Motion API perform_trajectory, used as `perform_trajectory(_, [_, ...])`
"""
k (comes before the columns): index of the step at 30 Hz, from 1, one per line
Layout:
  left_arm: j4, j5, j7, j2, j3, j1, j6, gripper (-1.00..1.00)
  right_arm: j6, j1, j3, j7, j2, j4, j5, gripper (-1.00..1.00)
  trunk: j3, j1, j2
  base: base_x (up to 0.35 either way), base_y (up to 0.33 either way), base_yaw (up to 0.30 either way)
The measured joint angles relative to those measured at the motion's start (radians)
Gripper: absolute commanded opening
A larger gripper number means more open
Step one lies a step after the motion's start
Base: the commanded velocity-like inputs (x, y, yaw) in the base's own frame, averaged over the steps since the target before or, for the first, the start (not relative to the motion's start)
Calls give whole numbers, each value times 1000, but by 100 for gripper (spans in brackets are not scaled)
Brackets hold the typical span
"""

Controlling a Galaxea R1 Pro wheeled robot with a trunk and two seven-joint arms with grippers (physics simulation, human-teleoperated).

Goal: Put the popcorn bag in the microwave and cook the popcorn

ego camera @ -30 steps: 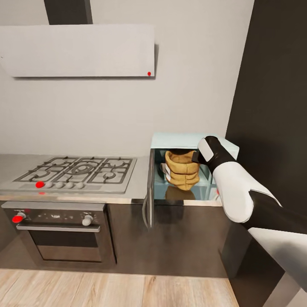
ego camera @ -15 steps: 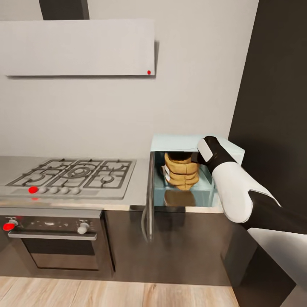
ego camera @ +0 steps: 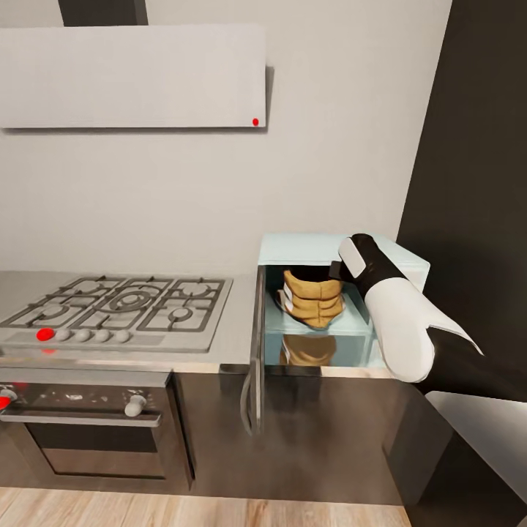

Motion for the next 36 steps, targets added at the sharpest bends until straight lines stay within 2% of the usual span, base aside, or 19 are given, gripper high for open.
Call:
perform_trajectory(7, [0, 0, 0, 0, 0, 0, 0, 100, 1, 0, 0, 1, -1, 0, -1, -100, 0, 0, 0, 0, 0, 0])
perform_trajectory(8, [0, 0, 0, 0, 0, 0, 0, 100, 1, 0, 0, 2, -2, 0, -1, 100, 0, 0, 0, 0, 0, 0])
perform_trajectory(13, [0, -2, -1, 0, 0, 0, 0, 100, 4, 0, 0, 1, -1, 0, 2, 100, 0, 0, 0, -44, 0, 0])
perform_trajectory(21, [0, -7, -1, -3, -1, 0, -1, 100, 4, 0, -3, 4, -1, -9, -3, 100, 0, 1, 0, -289, 0, 0])
perform_trajectory(22, [0, -7, 0, -3, -1, 0, -2, 100, 4, 0, -3, 11, -2, -43, -5, 100, 0, 0, 0, -263, 0, 0])
perform_trajectory(25, [0, -9, -1, -3, -1, 0, -2, 100, 14, 0, 1, 36, 6, -244, -9, 100, 0, 0, 0, -242, 0, 0])
perform_trajectory(27, [0, -9, -1, -3, -1, 0, -1, 100, 52, 0, 1, 41, 8, -294, -11, 100, 0, 0, 0, -219, 0, 0])
perform_trajectory(30, [0, -9, 0, -3, -1, 0, -1, 100, 76, 0, 0, 43, 8, -308, -11, 100, 0, 0, 0, -122, 0, 0])
perform_trajectory(32, [0, -9, 0, -3, -1, 0, -1, 100, 118, 1, 1, 43, 9, -304, -14, 100, 0, 0, 0, -32, 0, 0])
perform_trajectory(33, [0, -9, 0, -3, -1, 0, -1, 100, 164, 6, 1, 44, 10, -302, -15, 100, 0, 0, 0, -11, 0, 0])
perform_trajectory(35, [0, -9, 0, -3, -2, 0, -1, 100, 228, 62, 1, 64, 10, -300, -17, 100, 0, 0, 0, -5, 0, 0])
perform_trajectory(36, [0, -9, 1, -3, -2, 0, -1, 100, 231, 97, 1, 81, 10, -300, -17, 100, 0, 0, 0, -2, 0, 0])
